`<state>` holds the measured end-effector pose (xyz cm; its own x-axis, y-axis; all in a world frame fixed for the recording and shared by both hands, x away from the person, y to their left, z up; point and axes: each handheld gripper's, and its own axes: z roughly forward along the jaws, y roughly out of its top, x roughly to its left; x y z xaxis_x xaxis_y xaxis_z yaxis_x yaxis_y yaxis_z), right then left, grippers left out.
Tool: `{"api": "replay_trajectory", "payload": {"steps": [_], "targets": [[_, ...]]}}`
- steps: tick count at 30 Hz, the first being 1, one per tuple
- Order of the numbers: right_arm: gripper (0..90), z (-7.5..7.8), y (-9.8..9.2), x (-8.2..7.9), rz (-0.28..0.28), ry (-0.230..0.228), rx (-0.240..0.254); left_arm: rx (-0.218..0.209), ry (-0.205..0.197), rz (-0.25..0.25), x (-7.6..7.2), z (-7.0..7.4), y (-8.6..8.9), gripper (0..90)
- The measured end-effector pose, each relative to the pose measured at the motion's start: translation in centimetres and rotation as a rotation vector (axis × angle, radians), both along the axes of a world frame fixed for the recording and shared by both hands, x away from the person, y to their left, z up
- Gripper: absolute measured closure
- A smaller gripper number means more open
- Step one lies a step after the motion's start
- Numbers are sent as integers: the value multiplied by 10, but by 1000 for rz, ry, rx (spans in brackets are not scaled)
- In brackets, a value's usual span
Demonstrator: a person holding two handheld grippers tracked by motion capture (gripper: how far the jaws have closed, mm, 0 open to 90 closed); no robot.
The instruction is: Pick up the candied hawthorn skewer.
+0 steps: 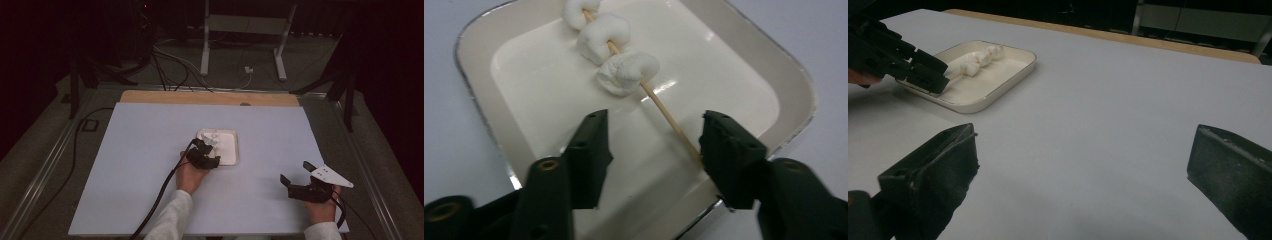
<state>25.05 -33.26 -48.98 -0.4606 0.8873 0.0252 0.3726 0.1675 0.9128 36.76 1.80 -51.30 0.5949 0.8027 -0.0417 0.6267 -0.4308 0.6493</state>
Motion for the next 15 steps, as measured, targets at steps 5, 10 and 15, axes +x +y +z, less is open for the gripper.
{"api": "replay_trajectory", "payload": {"steps": [5, 10, 15], "targets": [[1, 0, 0, 0, -2, 0, 4, 13, 6, 9, 1, 2, 4, 685], [1, 0, 0, 0, -2, 0, 4, -3, 31, 23, 4, 2, 9, 802], [1, 0, 0, 0, -1, -2, 6, -37, 63, 43, 7, 2, 14, 857]]}}
